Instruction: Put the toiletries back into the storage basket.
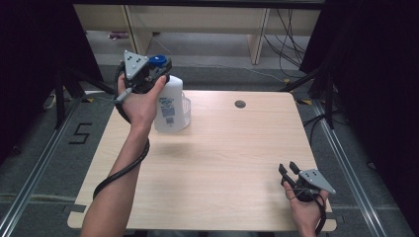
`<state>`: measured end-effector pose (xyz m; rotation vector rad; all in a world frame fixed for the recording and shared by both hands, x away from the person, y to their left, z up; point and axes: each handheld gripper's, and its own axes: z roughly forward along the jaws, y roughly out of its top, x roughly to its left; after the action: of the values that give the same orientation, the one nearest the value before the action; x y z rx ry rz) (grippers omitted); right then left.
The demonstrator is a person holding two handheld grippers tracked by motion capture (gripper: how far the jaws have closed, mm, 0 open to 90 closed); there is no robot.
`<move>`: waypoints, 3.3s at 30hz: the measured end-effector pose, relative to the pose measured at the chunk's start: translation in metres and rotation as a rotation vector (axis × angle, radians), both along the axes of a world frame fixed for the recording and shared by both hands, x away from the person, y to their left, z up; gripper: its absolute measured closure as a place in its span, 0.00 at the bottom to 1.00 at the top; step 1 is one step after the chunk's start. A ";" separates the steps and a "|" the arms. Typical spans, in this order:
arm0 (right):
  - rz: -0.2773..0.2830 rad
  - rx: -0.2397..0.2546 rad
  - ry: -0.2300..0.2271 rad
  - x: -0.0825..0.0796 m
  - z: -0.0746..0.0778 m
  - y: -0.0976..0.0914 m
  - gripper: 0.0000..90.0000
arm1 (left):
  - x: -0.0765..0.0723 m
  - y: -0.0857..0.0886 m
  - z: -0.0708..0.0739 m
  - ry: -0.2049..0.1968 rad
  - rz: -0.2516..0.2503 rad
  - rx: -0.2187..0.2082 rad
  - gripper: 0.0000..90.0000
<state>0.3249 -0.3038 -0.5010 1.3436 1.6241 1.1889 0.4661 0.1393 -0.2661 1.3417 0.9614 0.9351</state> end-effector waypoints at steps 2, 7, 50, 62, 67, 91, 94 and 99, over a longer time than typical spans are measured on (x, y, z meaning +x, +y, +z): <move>-0.001 -0.002 0.000 0.000 0.000 0.000 0.63 | 0.002 0.001 0.002 0.000 -0.003 0.004 0.67; -0.002 -0.004 0.001 0.000 0.000 0.000 0.63 | 0.009 0.001 0.005 0.003 -0.001 -0.001 0.67; -0.007 -0.020 -0.004 -0.001 -0.002 -0.004 0.63 | 0.063 0.009 0.026 0.006 -0.034 0.017 0.67; -0.019 0.020 0.042 -0.003 -0.002 -0.001 0.63 | 0.075 0.007 0.027 0.014 -0.048 0.015 0.67; -0.005 -0.018 0.011 -0.002 -0.002 -0.005 0.63 | 0.080 0.005 0.027 0.012 -0.058 0.017 0.67; -0.026 -0.012 0.029 -0.001 -0.004 -0.004 0.63 | 0.102 0.001 0.007 0.049 -0.095 0.037 0.67; -0.019 -0.007 0.030 -0.002 -0.003 -0.005 0.63 | 0.103 0.001 0.005 0.050 -0.099 0.041 0.67; -0.015 0.002 0.039 -0.002 -0.004 -0.004 0.63 | 0.105 0.002 0.000 0.045 -0.105 0.049 0.67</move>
<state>0.3229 -0.3078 -0.5048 1.3855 1.6376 1.1620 0.5713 0.1412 -0.2656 1.4457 0.8984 0.8566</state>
